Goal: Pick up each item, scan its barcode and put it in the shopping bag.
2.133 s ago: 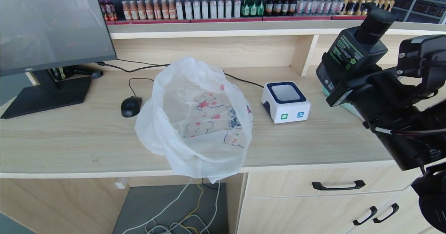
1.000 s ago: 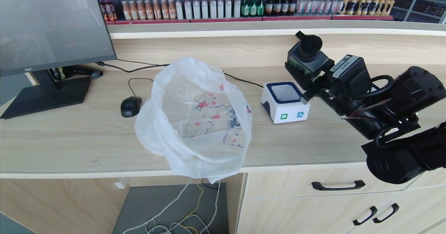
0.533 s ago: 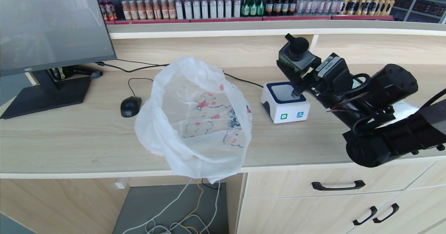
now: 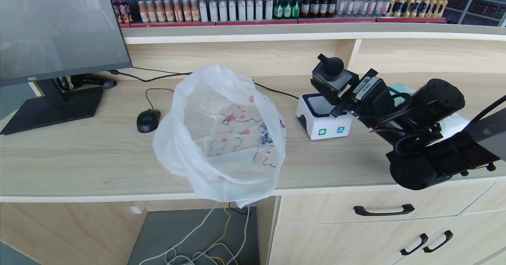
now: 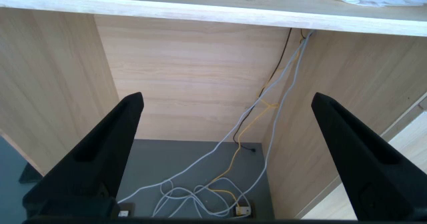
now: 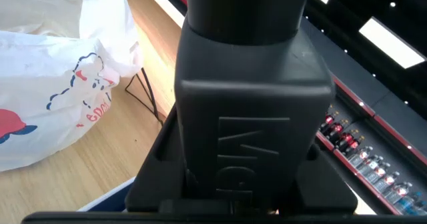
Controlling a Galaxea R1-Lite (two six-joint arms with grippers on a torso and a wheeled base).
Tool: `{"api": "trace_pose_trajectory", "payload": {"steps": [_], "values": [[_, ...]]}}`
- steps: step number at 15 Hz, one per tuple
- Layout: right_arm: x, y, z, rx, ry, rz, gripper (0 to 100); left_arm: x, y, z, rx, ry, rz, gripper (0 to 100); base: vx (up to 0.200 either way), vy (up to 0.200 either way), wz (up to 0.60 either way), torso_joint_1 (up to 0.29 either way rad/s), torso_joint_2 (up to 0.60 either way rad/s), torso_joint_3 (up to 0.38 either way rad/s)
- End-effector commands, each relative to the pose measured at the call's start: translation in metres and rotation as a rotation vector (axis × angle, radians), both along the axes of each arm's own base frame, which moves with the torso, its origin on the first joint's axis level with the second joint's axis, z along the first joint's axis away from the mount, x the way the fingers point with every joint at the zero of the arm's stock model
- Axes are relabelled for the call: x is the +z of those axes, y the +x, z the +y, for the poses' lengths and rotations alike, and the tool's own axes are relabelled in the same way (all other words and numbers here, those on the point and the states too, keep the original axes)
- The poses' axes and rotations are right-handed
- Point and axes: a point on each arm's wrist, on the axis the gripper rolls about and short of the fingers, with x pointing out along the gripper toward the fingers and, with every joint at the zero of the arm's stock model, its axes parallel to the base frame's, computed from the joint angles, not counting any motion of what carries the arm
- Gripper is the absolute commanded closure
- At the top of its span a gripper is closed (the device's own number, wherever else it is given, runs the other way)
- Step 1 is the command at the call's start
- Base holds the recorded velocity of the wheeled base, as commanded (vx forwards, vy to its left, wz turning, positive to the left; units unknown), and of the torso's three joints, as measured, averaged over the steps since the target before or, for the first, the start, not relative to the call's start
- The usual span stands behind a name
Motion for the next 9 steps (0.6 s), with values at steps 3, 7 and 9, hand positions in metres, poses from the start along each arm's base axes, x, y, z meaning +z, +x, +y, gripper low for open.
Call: {"api": "trace_pose_trajectory", "payload": {"steps": [3,7,9], "values": [[-0.011,0.0,-0.002,-0.005,-0.016,0.034,100,0.0,0.0,0.0,0.0,-0.001,0.0,0,0.0,0.0,0.0,0.0,0.0,0.0],[-0.013,0.001,-0.008,-0.012,-0.022,0.041,100,0.0,0.0,0.0,0.0,-0.001,0.0,0,0.0,0.0,0.0,0.0,0.0,0.0],[-0.013,0.001,-0.008,-0.005,-0.026,0.041,100,0.0,0.0,0.0,0.0,-0.001,0.0,0,0.0,0.0,0.0,0.0,0.0,0.0]]}}
